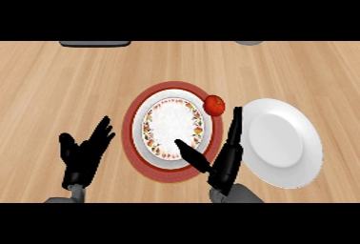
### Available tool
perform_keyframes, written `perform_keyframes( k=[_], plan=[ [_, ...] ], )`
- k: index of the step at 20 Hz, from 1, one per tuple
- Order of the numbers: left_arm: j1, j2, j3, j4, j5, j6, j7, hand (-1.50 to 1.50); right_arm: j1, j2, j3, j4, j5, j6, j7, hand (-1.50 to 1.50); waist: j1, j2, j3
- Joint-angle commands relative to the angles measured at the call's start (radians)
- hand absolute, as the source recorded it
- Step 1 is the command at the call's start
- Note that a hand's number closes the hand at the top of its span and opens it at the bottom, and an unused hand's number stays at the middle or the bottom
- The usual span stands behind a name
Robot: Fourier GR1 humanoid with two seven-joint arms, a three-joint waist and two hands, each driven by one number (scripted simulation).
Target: Pick the tomato from the plate and place it in the plate
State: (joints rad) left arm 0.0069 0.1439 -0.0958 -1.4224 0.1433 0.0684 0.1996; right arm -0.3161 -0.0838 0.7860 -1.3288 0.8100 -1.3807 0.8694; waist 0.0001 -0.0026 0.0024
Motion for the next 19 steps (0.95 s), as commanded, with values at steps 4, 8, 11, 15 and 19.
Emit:
perform_keyframes(
  k=[4, 8, 11, 15, 19],
  plan=[
    [0.019, -0.047, -0.023, -0.025, -0.025, 0.033, 0.02, 0.0, 0.23, -0.081, 0.181, -0.228, -0.022, -0.039, -0.08, -1.5, -0.002, 0.001, -0.002],
    [-0.016, -0.023, 0.022, 0.005, 0.006, -0.007, 0.048, 0.0, 0.369, -0.062, 0.168, -0.266, 0.068, 0.046, -0.142, -1.5, -0.005, 0.001, -0.003],
    [0.002, -0.015, 0.012, -0.004, -0.013, -0.024, 0.01, 0.0, 0.457, 0.005, 0.197, -0.236, 0.142, 0.056, -0.167, -1.5, -0.005, 0.002, -0.003],
    [-0.017, 0.001, 0.046, -0.044, -0.005, -0.011, 0.086, 0.0, 0.538, 0.011, 0.195, -0.24, 0.168, 0.071, -0.187, -1.5, -0.003, 0.002, -0.003],
    [0.028, 0.014, 0.056, -0.047, 0.013, -0.07, 0.036, 0.0, 0.615, -0.027, 0.235, -0.302, 0.185, 0.053, -0.228, -1.5, -0.002, 0.002, -0.003]
  ],
)
